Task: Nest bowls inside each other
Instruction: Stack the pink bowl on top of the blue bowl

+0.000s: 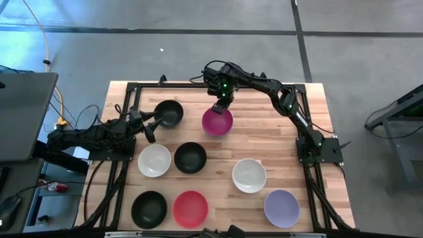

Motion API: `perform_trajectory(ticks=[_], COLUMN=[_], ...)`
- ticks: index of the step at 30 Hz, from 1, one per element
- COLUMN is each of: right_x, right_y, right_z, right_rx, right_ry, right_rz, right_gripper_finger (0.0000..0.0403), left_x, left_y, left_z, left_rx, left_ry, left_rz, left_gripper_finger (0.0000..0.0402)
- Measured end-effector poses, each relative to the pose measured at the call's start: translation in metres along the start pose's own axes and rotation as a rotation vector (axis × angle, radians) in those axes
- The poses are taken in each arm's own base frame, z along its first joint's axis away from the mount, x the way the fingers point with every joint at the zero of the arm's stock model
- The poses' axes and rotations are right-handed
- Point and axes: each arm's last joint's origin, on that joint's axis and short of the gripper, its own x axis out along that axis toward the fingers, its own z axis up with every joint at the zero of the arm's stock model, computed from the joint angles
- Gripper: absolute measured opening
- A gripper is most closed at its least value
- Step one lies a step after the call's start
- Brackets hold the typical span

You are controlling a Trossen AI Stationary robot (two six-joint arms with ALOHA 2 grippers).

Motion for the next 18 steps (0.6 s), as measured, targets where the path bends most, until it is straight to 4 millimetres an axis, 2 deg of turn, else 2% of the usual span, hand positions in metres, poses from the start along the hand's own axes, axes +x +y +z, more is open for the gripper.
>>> perform_trajectory(ticks=[6,18], right_x=[-0.0005,-0.0003], right_y=[-0.0025,-0.0015], right_z=[0.0003,0.0034], right_rx=[0.005,0.000], right_ry=[-0.003,-0.035], right_rz=[0.000,0.001], right_gripper_finger=[0.0016,0.0001], left_x=[0.0000,0.0000], left_y=[0.0000,0.0000], left_z=[0.0000,0.0000], left_rx=[0.000,0.000], left_ry=[0.000,0.000], left_rz=[0.000,0.000], left_gripper_finger=[0.0197,0.0197])
